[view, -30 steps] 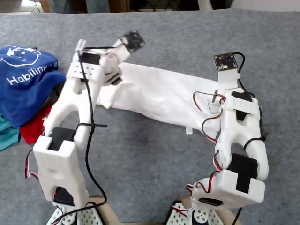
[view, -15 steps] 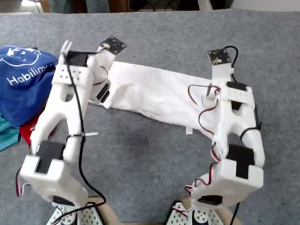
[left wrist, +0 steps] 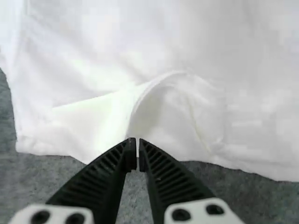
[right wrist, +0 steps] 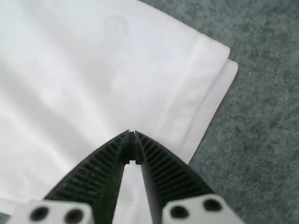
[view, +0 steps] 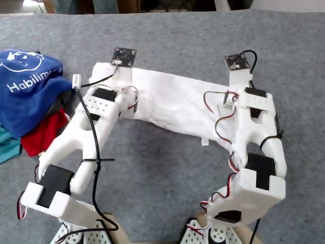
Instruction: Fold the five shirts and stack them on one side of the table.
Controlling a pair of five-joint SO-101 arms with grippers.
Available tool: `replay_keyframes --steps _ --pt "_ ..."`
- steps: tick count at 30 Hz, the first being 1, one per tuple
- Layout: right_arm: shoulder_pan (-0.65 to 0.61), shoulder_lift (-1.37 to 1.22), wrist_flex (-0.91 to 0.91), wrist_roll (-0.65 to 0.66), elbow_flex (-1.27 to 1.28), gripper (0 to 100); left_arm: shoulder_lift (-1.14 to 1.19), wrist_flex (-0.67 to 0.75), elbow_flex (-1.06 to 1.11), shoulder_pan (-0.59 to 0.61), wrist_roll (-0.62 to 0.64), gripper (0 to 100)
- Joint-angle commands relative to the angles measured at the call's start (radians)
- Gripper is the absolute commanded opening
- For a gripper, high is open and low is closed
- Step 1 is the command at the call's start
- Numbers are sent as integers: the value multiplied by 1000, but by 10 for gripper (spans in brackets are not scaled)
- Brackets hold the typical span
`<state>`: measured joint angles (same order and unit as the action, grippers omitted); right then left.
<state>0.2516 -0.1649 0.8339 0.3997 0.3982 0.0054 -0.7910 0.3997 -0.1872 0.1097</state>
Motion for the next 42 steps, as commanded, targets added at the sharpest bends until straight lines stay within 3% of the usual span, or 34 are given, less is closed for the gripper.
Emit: replay_keyframes --steps 1,6,13,19,26,33,42 --pt "-6 4 2 0 -38 16 -37 34 -2 36 14 42" --pt "-2 4 2 0 -39 16 40 31 -7 42 15 43" --pt "-2 4 2 0 -39 16 58 -91 -71 -25 75 41" --pt "-2 4 2 2 -39 16 46 -101 -105 5 101 39" --pt "-2 4 -12 2 -36 16 -41 -258 -148 -13 103 39" --pt "-2 2 -12 2 -36 16 14 -149 -58 -58 112 39" --pt "-2 2 -12 2 -36 16 141 23 -96 77 138 39"
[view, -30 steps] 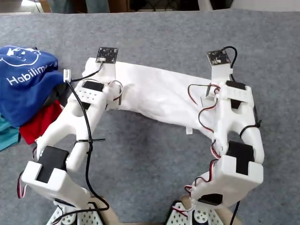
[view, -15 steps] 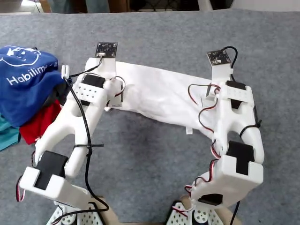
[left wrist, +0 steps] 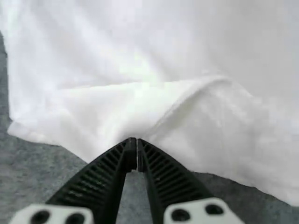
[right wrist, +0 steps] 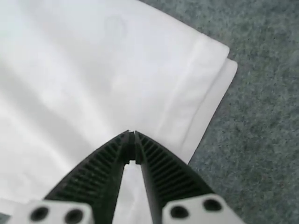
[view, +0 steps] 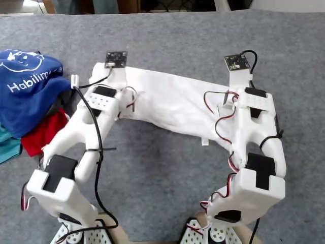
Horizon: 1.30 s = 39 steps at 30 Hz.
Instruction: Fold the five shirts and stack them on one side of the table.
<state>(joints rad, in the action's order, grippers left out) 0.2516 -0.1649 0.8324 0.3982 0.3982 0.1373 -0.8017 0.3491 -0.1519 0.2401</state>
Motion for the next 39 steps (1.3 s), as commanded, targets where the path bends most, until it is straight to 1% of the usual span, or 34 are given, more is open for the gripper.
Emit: replay_keyframes --steps 1,4,8,12,14,18,20,22,24,26,27,29,30,33,37,39 --pt "-2 2 -11 3 -36 16 18 38 -64 53 8 39" --pt "-2 2 -11 3 -36 16 55 48 -142 62 6 39" --pt "-2 2 -11 3 -36 16 147 103 -245 50 6 39" --pt "-2 2 -8 3 -35 16 229 74 -398 31 8 39" --pt "-2 2 -8 3 -35 16 250 -8 -466 28 8 39" --pt "-2 2 -6 3 -35 16 247 -279 -575 36 8 39" --pt "-2 2 -6 3 -35 16 233 -387 -621 56 6 39" --pt "-2 2 -6 3 -35 16 206 -473 -654 82 5 39" --pt "-2 2 -6 3 -35 16 163 -551 -664 88 -40 38" --pt "-2 2 -6 3 -35 16 106 -618 -633 62 -86 30" --pt "-2 2 -6 3 -35 16 74 -637 -596 44 -84 30" --pt "-2 2 -6 3 -35 16 9 -624 -484 -7 -84 30" --pt "-2 2 -6 3 -35 16 -20 -591 -415 -36 -84 30" --pt "-2 2 -6 3 -35 15 -104 -413 -185 -107 -63 30" --pt "-2 2 -6 3 -35 15 -152 -169 12 -117 14 30" --pt "-2 2 -6 3 -35 15 -152 -71 73 -93 37 30"
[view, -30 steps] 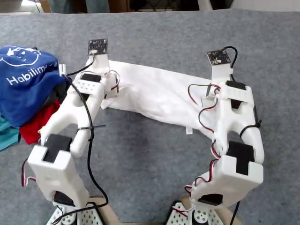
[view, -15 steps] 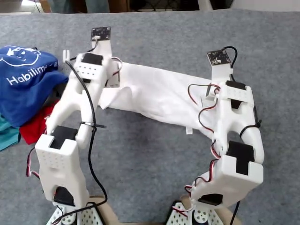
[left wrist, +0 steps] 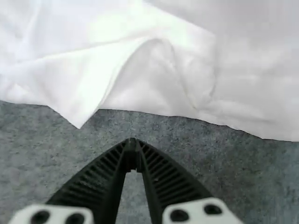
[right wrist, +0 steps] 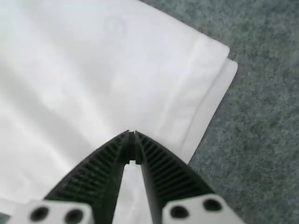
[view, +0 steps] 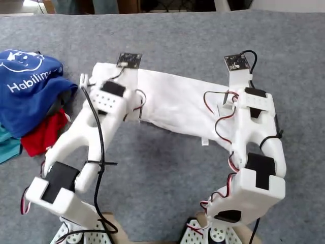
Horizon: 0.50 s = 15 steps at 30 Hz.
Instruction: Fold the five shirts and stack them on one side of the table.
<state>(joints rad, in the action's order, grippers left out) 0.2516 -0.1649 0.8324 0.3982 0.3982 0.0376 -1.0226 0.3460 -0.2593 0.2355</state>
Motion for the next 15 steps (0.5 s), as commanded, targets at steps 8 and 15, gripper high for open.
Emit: replay_keyframes --steps 8,15 --pt "-2 4 -11 3 -22 15 -54 315 133 102 34 30" --pt "-2 2 -20 3 -21 15 -51 442 133 105 -15 30"
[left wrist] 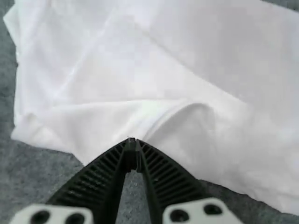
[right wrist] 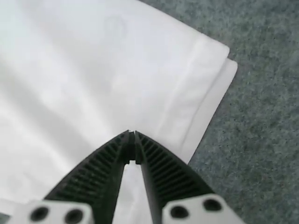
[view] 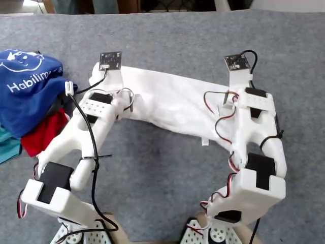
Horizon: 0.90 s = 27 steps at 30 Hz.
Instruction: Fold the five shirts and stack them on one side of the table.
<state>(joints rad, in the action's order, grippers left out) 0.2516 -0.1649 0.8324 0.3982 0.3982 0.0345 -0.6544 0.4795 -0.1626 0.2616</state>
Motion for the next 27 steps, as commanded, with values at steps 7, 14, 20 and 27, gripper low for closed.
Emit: replay_keyframes --steps 7,14,20,27 --pt "-2 2 -74 2 18 15 112 264 -84 22 -94 31" --pt "-2 2 -126 -5 39 15 184 -190 -476 81 -63 30" --pt "-2 2 -144 2 51 15 29 -427 -513 81 -38 30" --pt "0 2 -146 2 51 15 -133 -313 -13 119 -106 30"
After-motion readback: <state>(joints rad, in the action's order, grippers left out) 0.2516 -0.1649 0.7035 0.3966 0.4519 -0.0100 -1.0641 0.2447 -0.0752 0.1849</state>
